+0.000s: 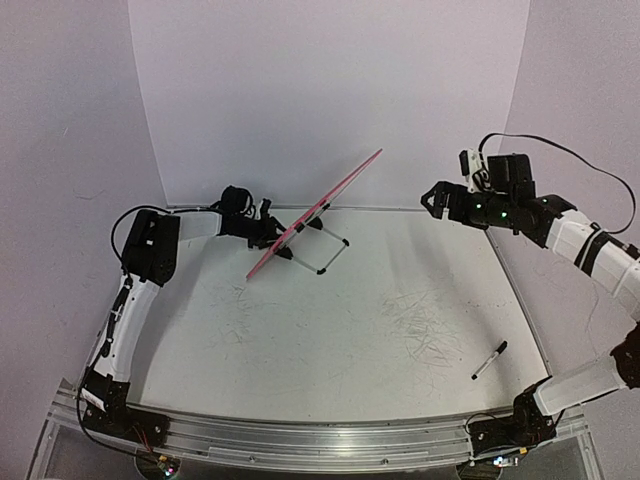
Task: Write a sentence on the whiteboard
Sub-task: Move the whiteboard to the center of the board.
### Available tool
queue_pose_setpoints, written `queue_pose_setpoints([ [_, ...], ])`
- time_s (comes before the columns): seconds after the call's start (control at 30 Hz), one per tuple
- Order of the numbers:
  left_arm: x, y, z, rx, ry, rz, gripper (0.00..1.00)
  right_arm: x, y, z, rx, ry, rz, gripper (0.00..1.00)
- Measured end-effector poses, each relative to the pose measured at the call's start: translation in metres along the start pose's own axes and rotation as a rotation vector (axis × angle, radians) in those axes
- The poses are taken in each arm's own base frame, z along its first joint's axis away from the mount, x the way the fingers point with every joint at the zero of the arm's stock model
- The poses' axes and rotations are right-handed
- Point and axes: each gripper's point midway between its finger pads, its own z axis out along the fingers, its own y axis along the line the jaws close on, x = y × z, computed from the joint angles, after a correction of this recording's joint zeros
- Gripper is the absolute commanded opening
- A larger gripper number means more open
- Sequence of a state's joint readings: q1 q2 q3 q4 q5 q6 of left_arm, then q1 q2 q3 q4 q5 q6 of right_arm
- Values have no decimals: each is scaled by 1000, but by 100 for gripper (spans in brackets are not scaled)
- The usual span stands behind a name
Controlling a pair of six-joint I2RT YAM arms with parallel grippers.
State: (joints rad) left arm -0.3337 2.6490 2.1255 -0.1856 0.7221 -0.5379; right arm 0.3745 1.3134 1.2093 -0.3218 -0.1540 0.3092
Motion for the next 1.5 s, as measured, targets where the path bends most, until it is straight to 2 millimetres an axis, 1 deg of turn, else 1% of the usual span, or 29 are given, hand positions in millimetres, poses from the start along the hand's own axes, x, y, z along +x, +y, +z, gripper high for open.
queue_pose_setpoints([
  [0.13,20,4,-16,-59,9,-8,30,9,0,10,2,32,7,98],
  [0.27,39,0,-26,-107,16,-16,28,12,1,12,5,39,10,98],
  [0.4,58,-9,-27,-126,34,-20,23,11,-1,12,19,33,9,98],
  [0.5,69,-16,-25,-144,36,-22,23,8,-6,10,47,17,8,98],
  [0.57,79,-23,-23,-159,37,-21,22,3,-10,5,74,-3,6,98],
  [0.67,100,-40,-16,-165,54,-18,22,-8,-16,-12,120,-52,-4,98],
  [0.77,130,-65,-4,-145,97,-8,20,-22,-20,-34,157,-114,-20,98],
  [0.87,165,-92,13,-110,148,10,19,-34,-22,-52,187,-160,-37,98],
  [0.93,192,-109,24,-91,191,20,19,-42,-23,-61,202,-185,-48,98],
  [1.07,243,-145,41,-41,275,51,20,-50,-23,-69,219,-209,-67,98],
  [1.17,272,-165,48,-12,324,84,26,-53,-24,-72,230,-209,-79,98],
  [1.23,282,-172,49,1,333,104,30,-57,-22,-76,228,-214,-85,98],
  [1.3,282,-172,47,4,326,125,37,-62,-19,-79,221,-225,-90,98],
  [1.37,277,-168,39,-10,304,159,48,-67,-13,-83,209,-237,-96,98],
  [1.47,265,-158,20,-52,269,207,66,-69,-6,-85,193,-242,-107,98],
  [1.5,258,-155,11,-68,254,223,77,-69,-5,-85,191,-240,-110,98],
])
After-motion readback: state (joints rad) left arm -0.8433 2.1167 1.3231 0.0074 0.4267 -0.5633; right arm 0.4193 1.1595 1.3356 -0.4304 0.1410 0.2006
